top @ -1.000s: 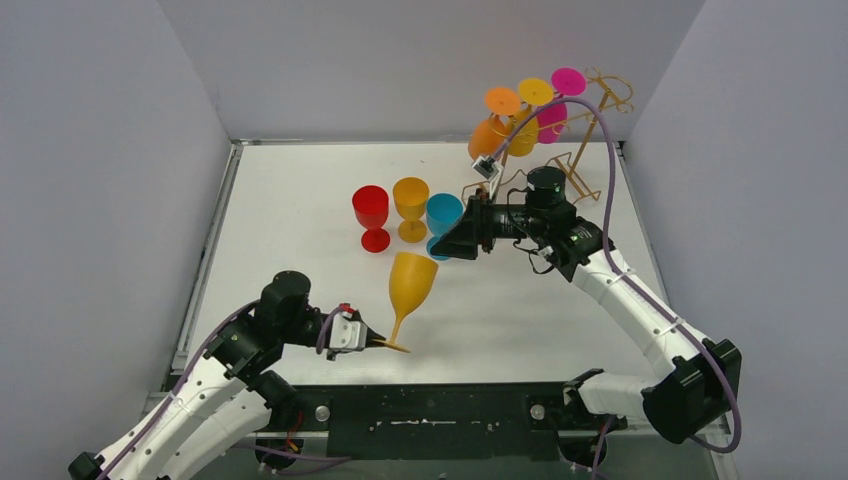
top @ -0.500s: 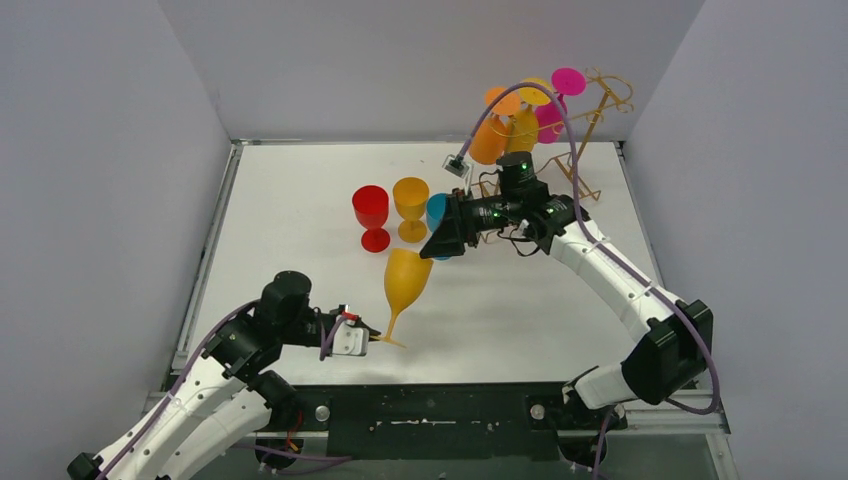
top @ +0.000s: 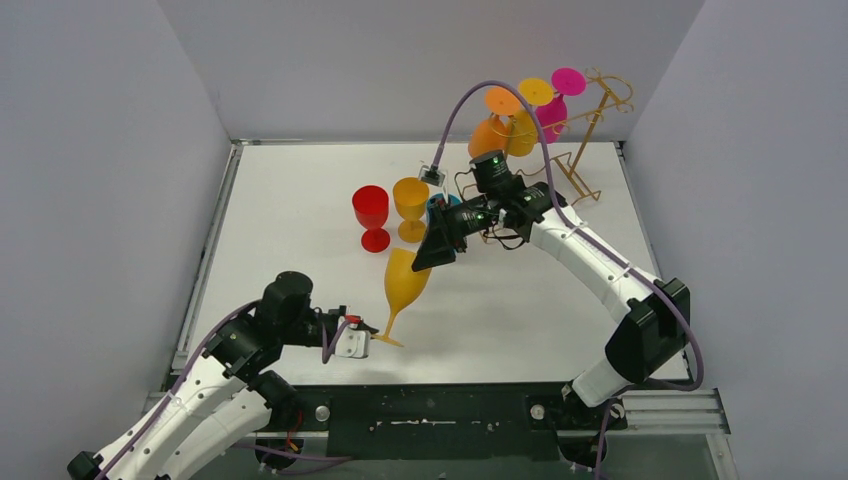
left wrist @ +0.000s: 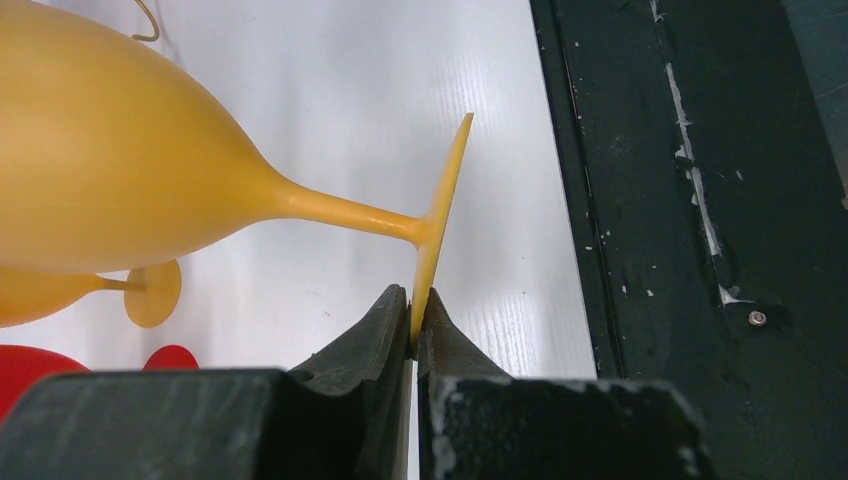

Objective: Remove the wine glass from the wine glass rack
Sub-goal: Place the wine glass at the center of the board.

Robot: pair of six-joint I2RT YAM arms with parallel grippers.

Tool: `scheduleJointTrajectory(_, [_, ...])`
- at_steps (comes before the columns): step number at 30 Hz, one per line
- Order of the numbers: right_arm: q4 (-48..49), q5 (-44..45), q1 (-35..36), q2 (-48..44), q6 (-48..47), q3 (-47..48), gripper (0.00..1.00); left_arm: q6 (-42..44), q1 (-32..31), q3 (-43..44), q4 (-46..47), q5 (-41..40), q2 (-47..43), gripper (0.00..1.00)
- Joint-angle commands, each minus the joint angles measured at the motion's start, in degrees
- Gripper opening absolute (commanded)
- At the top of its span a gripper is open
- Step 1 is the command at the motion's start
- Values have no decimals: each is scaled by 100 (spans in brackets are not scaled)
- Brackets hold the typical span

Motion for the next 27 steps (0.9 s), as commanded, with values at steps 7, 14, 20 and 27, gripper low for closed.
scheduleJointTrajectory(7, [-367,-619,31,112,-383,438,38,131,-32,149,-28,-125,15,0])
scheduleJointTrajectory(14, [-307,-762,70,56,-357,367,16,95,-22,130,-46,-89,-19,0])
scheduleJointTrajectory(20, [139,-684,165,-86,-65,117,1,-177,-27,-39,71,-112,-118,0])
scheduleJointTrajectory(27, [301,-507,195,-237,29,33,0,-457,-25,-90,117,-103,-320,0])
